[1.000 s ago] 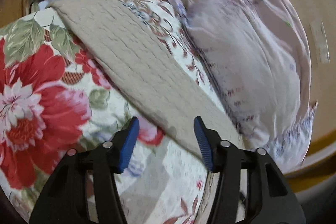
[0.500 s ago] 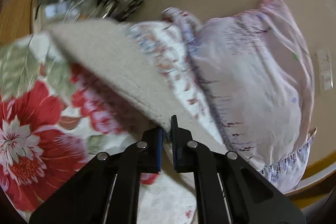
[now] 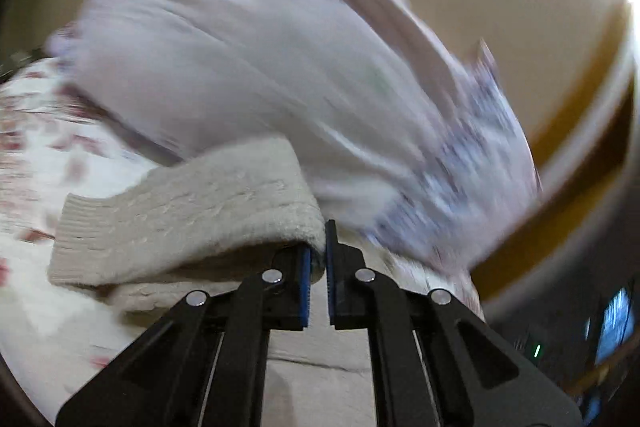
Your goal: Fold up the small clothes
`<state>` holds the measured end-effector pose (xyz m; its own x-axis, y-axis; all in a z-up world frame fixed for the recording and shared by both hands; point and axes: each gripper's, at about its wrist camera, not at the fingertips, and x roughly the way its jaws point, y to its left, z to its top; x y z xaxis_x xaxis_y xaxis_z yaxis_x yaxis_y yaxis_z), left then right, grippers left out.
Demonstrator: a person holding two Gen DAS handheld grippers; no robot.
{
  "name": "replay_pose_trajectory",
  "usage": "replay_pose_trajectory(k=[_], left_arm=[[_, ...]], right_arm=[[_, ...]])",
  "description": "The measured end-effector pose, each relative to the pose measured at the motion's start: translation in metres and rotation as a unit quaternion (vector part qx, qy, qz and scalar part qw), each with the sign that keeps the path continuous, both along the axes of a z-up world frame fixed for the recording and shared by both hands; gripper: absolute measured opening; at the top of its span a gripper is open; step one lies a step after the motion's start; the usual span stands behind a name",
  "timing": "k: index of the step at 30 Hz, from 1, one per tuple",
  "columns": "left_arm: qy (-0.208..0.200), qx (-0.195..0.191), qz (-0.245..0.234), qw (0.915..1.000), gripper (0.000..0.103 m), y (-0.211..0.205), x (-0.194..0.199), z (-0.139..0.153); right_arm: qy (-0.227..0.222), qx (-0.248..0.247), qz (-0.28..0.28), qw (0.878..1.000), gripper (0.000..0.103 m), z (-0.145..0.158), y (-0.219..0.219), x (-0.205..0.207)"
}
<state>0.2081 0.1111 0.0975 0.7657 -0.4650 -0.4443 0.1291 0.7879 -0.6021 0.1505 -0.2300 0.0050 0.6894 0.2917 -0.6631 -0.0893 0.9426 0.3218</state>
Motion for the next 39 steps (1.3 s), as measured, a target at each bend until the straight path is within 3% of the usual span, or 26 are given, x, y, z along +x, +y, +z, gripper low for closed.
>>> replay_pose_trajectory(k=[5, 7, 10, 12, 14, 20, 22, 23, 24, 26, 29, 32, 34, 35, 37, 39], left_arm=[[0.061, 0.017, -0.095, 0.9935, 0.006, -0.085, 0.012, -0.045], [0.087, 0.017, -0.104, 0.9906, 0.007, -0.096, 0.014, -0.062], [0.113, -0.016, -0.104, 0.988, 0.011, -0.088, 0.012, -0.075], [0.119, -0.039, -0.092, 0.9879, 0.035, -0.074, 0.01, -0.075], [0.125, -0.07, -0.064, 0.9876, 0.044, -0.055, 0.008, -0.074], [0.18, -0.167, 0.029, 0.9691, 0.044, 0.003, 0.014, -0.094], [0.185, -0.189, 0.064, 0.9621, 0.04, 0.02, 0.013, -0.098], [0.184, -0.191, 0.077, 0.9611, 0.031, 0.025, 0.014, -0.097], [0.179, -0.187, 0.085, 0.9622, 0.017, 0.028, 0.016, -0.095], [0.16, -0.163, 0.083, 0.97, 0.01, 0.023, 0.022, -0.083], [0.111, -0.118, 0.044, 0.9858, 0.009, -0.01, 0.029, -0.054], [0.066, -0.071, -0.048, 0.9941, 0.009, -0.07, 0.033, -0.031], [0.057, -0.042, -0.124, 0.9898, 0.01, -0.113, 0.032, -0.027], [0.056, -0.015, -0.177, 0.9825, 0.012, -0.142, 0.029, -0.027], [0.051, 0.017, -0.23, 0.9717, 0.029, -0.17, 0.02, -0.029], [0.041, 0.04, -0.248, 0.9671, 0.048, -0.18, 0.01, -0.03]], right_arm=[[0.006, 0.0, -0.018, 1.0, 0.05, -0.009, -0.018, -0.005], [0.01, 0.001, -0.02, 1.0, 0.05, -0.012, -0.022, -0.006], [0.013, 0.006, -0.017, 1.0, 0.05, -0.014, -0.025, -0.006], [0.009, 0.007, -0.009, 1.0, 0.05, -0.012, -0.02, -0.005], [0.001, 0.003, 0.004, 1.0, 0.05, -0.009, -0.012, -0.005], [-0.015, -0.006, 0.03, 0.999, 0.054, -0.003, 0.004, -0.008], [-0.014, -0.008, 0.026, 1.0, 0.054, -0.004, 0.001, -0.008], [-0.013, -0.007, 0.024, 1.0, 0.055, -0.004, -0.001, -0.008], [-0.012, -0.006, 0.019, 1.0, 0.054, -0.004, -0.005, -0.008], [-0.012, -0.003, 0.011, 1.0, 0.054, -0.003, -0.011, -0.009], [-0.016, 0.002, -0.005, 1.0, 0.054, -0.001, -0.023, -0.012], [-0.015, 0.01, -0.027, 0.999, 0.054, -0.003, -0.038, -0.014], [-0.008, 0.014, -0.044, 0.999, 0.054, -0.006, -0.048, -0.015], [-0.003, 0.016, -0.055, 0.998, 0.054, -0.008, -0.055, -0.016], [0.005, 0.02, -0.069, 0.997, 0.054, -0.012, -0.065, -0.017], [0.01, 0.03, -0.079, 0.996, 0.054, -0.012, -0.074, -0.018]])
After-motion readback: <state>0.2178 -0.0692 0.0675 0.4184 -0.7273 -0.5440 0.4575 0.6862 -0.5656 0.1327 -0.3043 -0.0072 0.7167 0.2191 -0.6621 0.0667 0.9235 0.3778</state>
